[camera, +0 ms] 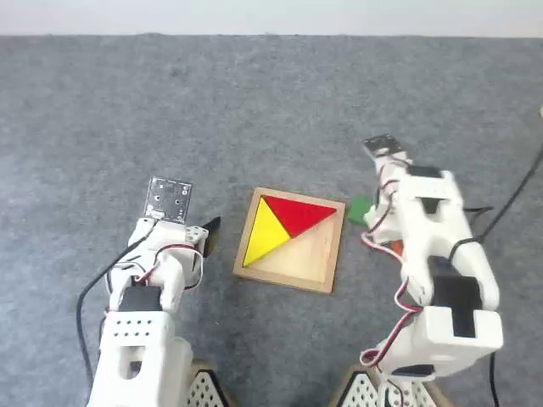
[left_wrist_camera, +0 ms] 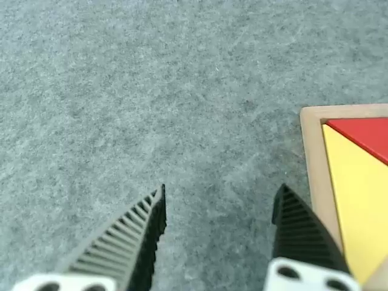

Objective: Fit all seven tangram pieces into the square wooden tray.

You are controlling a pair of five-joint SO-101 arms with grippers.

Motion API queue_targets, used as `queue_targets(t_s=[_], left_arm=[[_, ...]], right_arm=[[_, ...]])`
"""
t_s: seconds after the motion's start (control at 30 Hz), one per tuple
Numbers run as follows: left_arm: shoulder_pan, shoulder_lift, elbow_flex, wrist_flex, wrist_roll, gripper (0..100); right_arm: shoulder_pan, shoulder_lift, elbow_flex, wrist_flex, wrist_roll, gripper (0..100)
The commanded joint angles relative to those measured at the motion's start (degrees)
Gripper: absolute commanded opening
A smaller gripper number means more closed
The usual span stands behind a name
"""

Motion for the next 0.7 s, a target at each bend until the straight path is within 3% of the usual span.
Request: queue_targets(t_s=[0.0, 0.33, 0.67], left_arm=[[0.09, -0.97, -0.40, -1.41, 0.26, 28], [0.09, -0.97, -0.40, -1.41, 0.26, 28], [0.18, -0.97, -0.40, -1.41, -1.85, 28]], right_arm=[[4.44, -1.54, -8.26, 3.47, 4.84, 15.5], [10.77, 10.07, -23.21, 9.80, 8.70, 15.5], [2.42, -3.38, -12.84, 10.33, 14.24, 15.5]])
